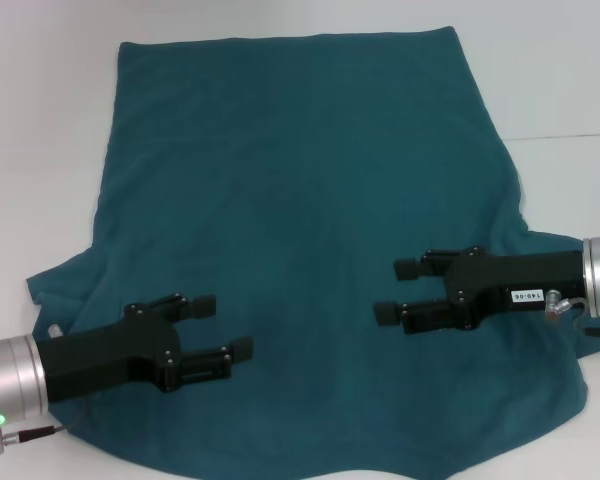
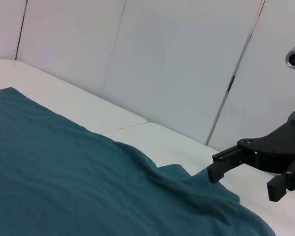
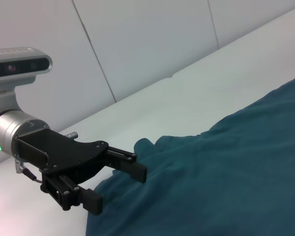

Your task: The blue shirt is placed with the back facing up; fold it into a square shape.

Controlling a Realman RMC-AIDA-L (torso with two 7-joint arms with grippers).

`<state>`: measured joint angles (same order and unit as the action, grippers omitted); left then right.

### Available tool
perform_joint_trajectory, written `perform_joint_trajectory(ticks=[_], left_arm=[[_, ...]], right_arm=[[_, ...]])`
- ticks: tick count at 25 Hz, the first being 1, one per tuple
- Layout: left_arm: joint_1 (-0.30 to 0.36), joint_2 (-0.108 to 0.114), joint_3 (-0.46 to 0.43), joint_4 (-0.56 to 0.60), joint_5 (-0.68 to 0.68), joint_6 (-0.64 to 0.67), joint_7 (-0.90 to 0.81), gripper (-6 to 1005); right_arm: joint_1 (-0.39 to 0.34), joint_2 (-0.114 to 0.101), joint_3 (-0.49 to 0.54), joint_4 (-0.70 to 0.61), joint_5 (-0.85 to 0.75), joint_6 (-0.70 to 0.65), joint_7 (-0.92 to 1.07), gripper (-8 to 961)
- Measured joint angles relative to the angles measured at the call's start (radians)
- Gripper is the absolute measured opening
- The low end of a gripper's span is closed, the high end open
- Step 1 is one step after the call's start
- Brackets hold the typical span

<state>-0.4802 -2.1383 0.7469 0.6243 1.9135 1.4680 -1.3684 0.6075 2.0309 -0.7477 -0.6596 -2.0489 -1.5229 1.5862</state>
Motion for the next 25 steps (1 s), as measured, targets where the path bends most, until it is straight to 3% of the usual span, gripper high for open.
perform_joint_trajectory(ticks=[13, 21, 25], left_arm=[[0.001, 0.000, -0.007, -0.002, 0.003, -0.001, 0.000, 878], [0.008, -0.013, -0.149, 0.000, -0.004, -0.080, -0.059, 877], [0.008, -0.015, -0.165, 0.001, -0.005, -0.146, -0.133, 877]], right_arm=[[0.001, 0.000, -0.001, 0.000, 0.001, 0.000, 0.001, 924], [-0.005, 0.003, 0.013, 0.000, 0.006, 0.000, 0.001, 924], [-0.004, 0.003, 0.023, 0.000, 0.007, 0.000, 0.008, 924]])
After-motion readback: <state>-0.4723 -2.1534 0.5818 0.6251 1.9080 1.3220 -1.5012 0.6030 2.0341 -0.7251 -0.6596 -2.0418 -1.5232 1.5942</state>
